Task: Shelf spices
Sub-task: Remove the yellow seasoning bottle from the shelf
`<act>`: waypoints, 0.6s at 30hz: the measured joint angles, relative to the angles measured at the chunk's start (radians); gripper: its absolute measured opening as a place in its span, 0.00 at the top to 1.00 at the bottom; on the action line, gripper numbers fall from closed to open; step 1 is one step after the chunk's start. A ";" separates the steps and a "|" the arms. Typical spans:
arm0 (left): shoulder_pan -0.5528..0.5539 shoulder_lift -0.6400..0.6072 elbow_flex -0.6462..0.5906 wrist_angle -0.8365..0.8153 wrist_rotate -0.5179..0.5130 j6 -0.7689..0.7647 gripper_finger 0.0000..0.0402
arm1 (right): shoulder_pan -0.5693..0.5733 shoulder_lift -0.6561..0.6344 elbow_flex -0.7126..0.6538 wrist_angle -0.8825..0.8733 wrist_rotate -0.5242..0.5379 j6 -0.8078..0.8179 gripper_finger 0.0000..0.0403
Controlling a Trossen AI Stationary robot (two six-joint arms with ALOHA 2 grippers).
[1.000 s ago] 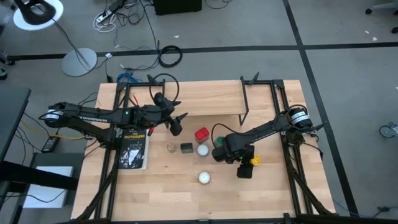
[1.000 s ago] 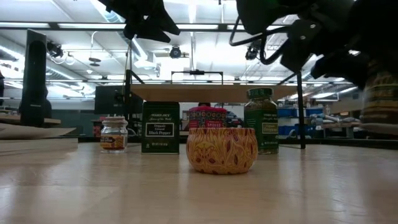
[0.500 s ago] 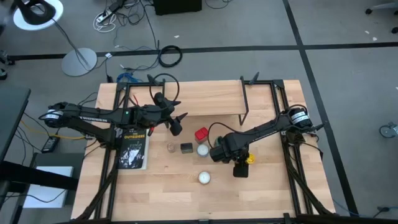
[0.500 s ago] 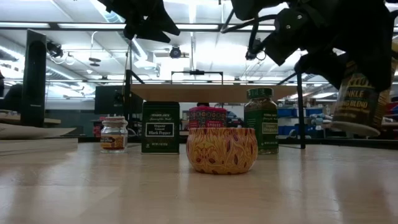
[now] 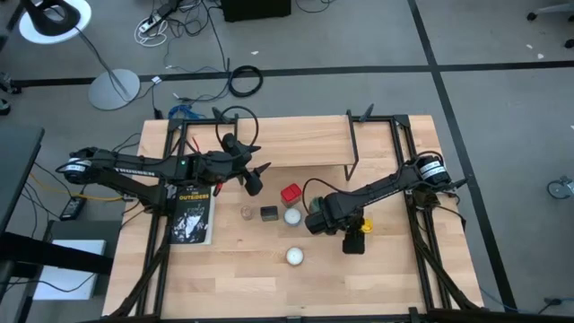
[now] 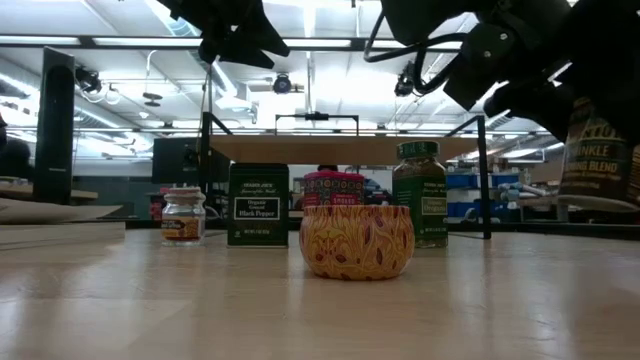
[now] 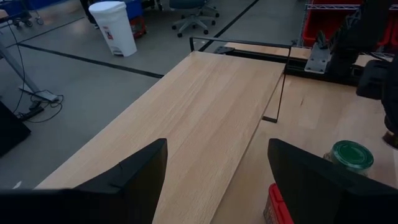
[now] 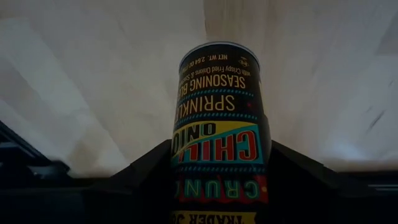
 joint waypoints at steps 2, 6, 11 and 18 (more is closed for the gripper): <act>0.000 0.000 0.000 0.000 0.000 0.000 0.29 | 0.000 0.000 0.000 0.012 -0.021 0.006 0.42; 0.000 0.000 0.000 0.000 0.000 0.000 0.29 | 0.002 0.000 0.000 0.048 -0.012 -0.002 0.37; 0.000 0.000 0.000 0.000 0.000 0.000 0.29 | 0.002 0.000 0.000 0.047 0.072 0.028 0.26; 0.000 0.000 0.000 0.000 0.000 0.004 0.29 | 0.002 0.000 0.000 0.051 0.118 0.044 0.14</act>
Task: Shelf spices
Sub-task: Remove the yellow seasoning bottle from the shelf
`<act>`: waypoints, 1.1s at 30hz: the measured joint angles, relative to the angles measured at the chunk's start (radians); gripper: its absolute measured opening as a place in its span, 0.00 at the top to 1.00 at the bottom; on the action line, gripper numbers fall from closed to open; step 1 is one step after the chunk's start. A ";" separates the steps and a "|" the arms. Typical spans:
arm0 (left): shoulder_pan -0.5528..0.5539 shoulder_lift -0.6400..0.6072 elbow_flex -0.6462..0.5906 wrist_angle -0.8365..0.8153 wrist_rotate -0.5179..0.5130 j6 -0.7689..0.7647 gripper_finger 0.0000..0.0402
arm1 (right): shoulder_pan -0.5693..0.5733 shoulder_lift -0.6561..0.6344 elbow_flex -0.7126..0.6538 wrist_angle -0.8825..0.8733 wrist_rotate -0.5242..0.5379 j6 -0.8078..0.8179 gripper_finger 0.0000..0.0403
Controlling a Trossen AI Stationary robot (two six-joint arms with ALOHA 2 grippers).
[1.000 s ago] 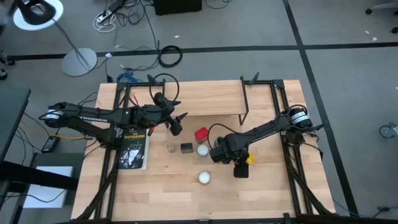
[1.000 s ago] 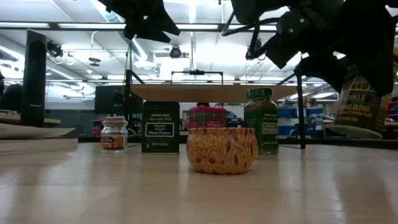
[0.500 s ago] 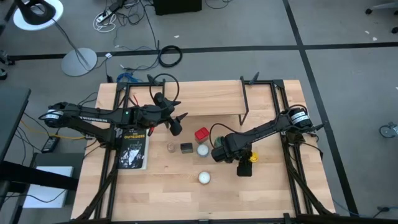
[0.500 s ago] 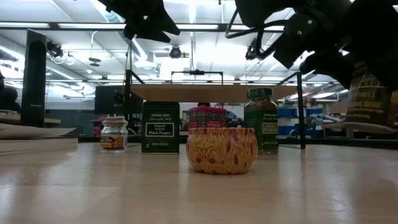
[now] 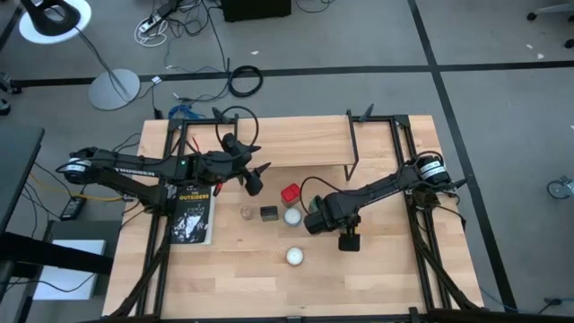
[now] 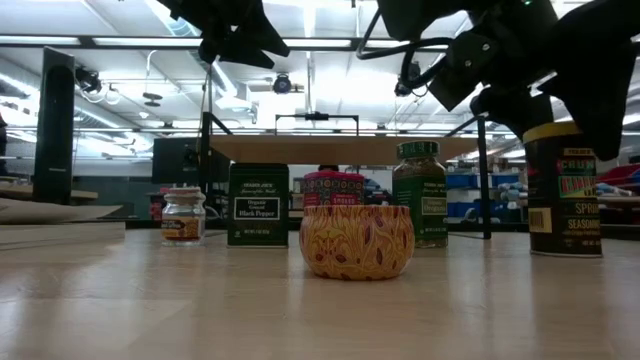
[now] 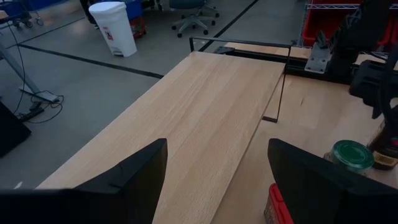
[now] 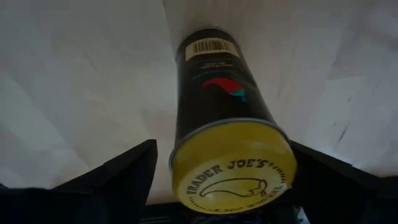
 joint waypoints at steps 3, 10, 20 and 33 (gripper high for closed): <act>0.000 0.000 0.000 0.000 0.000 0.000 0.29 | 0.000 0.000 0.000 0.000 -0.021 -0.001 0.13; 0.000 0.000 0.000 0.000 0.000 0.000 0.29 | 0.010 0.000 0.000 -0.010 -0.064 0.018 0.13; 0.000 0.000 0.000 0.000 0.000 -0.004 0.29 | 0.013 0.000 0.000 -0.033 -0.062 0.018 0.13; 0.000 0.000 0.000 0.001 0.000 -0.007 0.29 | 0.010 0.000 0.246 -0.048 0.051 -0.009 0.17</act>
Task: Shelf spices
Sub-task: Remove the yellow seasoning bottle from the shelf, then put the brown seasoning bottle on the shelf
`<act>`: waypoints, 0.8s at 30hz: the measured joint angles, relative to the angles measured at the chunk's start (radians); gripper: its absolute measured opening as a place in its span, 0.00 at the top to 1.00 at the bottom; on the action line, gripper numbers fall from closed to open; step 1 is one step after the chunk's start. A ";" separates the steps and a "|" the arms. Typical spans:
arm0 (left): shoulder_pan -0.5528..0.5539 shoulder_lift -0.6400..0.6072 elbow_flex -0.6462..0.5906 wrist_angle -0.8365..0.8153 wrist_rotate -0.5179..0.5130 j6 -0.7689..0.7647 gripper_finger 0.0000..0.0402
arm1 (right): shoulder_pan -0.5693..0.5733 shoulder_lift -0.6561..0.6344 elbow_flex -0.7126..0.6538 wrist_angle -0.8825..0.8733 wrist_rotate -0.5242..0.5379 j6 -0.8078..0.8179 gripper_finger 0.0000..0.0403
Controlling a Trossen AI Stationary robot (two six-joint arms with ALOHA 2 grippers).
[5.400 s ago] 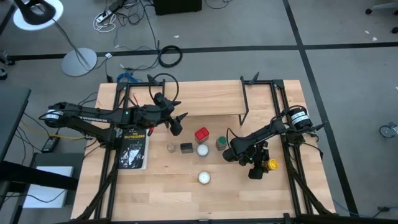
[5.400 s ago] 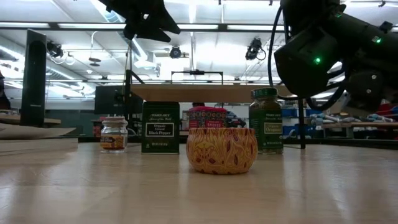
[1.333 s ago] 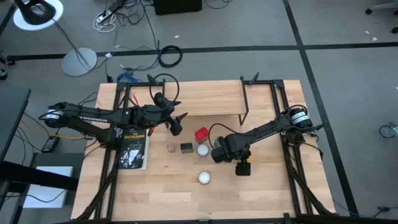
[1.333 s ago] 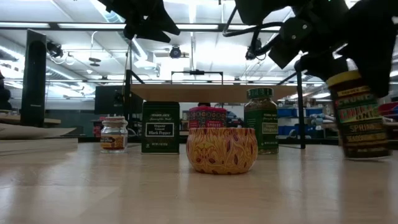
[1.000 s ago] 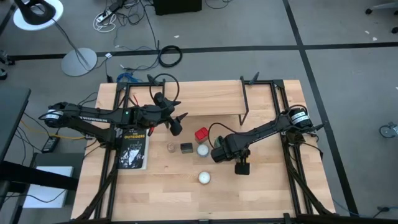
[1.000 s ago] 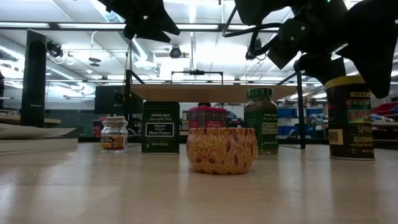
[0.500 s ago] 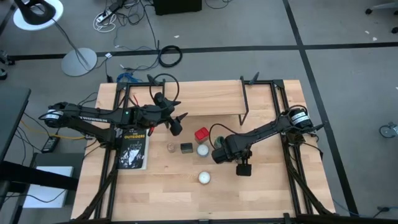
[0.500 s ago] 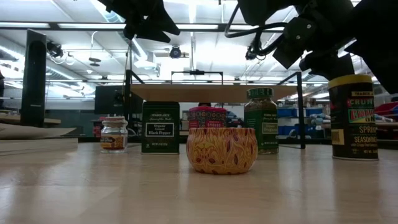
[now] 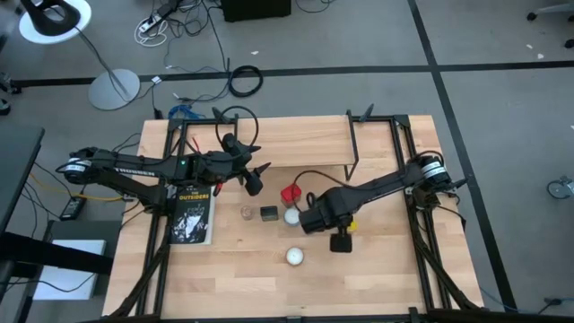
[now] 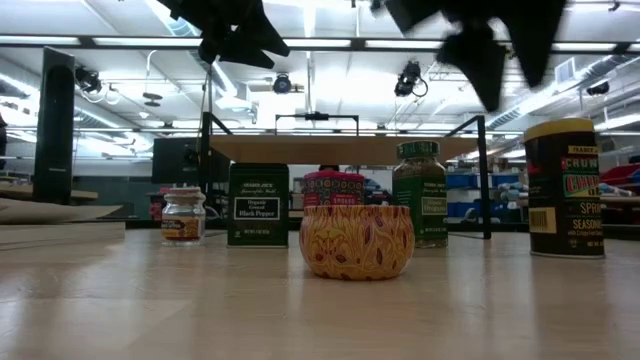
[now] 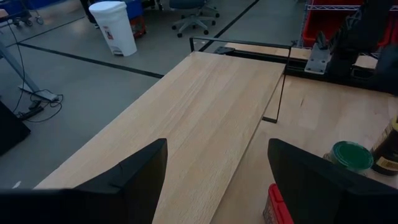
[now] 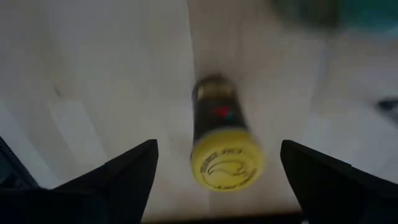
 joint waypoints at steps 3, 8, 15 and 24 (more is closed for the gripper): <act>0.000 0.000 0.000 0.000 0.000 0.000 0.29 | 0.002 0.000 0.114 -0.019 0.103 -0.023 0.19; 0.000 0.000 0.000 0.000 0.000 0.000 0.29 | 0.010 0.000 0.307 -0.059 0.327 -0.064 0.24; 0.000 0.000 0.000 -0.001 0.000 0.001 0.29 | 0.012 -0.012 0.471 -0.056 0.472 -0.137 0.39; 0.000 0.000 0.000 -0.002 0.000 0.003 0.29 | 0.030 -0.026 0.495 -0.057 0.626 -0.225 0.89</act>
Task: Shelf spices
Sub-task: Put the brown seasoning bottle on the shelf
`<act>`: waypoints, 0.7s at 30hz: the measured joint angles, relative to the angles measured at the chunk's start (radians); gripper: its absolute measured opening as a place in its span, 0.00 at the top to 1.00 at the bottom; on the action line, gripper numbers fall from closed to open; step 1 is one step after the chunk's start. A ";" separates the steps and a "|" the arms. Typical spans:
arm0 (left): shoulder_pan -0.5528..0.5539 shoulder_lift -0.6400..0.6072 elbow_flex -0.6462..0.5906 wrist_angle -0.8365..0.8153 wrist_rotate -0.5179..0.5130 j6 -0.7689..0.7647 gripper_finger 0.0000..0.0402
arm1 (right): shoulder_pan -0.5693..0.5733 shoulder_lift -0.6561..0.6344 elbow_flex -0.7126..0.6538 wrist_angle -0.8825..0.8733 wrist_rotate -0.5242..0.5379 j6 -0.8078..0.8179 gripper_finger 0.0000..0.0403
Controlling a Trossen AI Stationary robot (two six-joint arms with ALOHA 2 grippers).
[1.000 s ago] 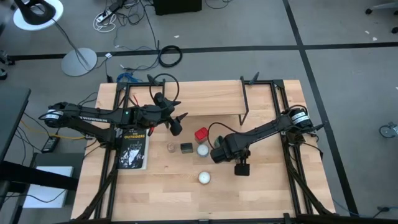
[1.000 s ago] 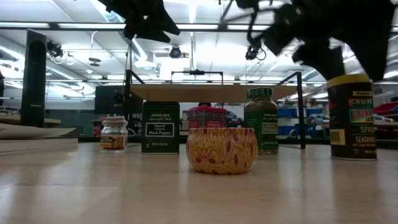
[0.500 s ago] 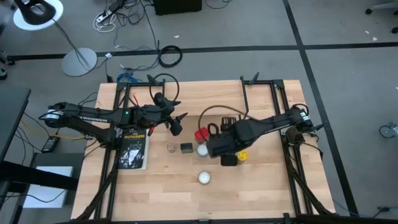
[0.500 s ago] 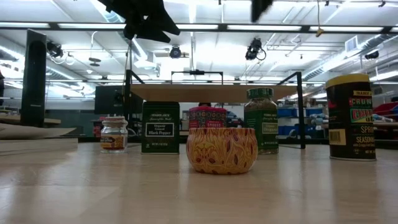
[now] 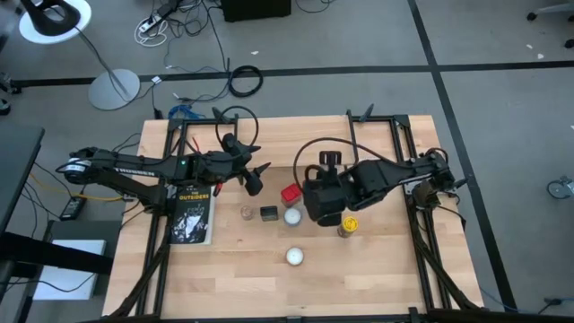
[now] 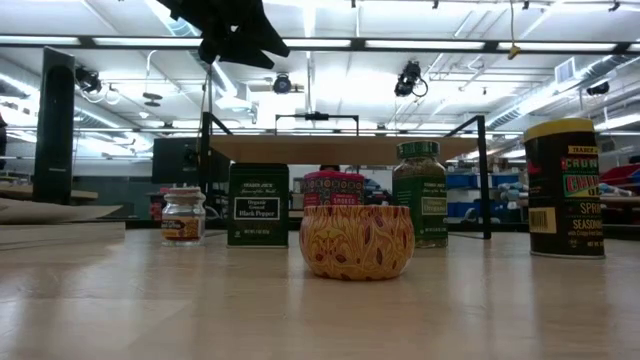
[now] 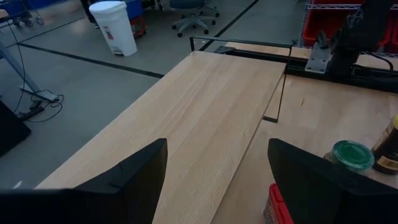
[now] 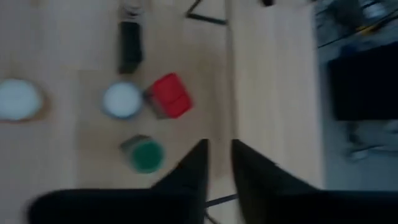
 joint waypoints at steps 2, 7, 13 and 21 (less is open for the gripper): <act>0.000 0.000 0.000 0.000 0.000 0.000 0.29 | 0.013 0.000 0.000 0.000 0.062 -0.031 0.97; 0.000 0.000 0.000 -0.025 -0.002 0.003 0.29 | 0.047 -0.013 0.000 0.001 0.266 -0.038 0.99; 0.019 0.000 0.000 -0.042 -0.009 0.005 0.29 | 0.107 -0.127 0.000 0.000 0.457 0.042 1.00; 0.029 0.000 0.000 -0.032 -0.009 0.003 0.29 | 0.197 -0.319 -0.060 0.002 0.480 0.208 1.00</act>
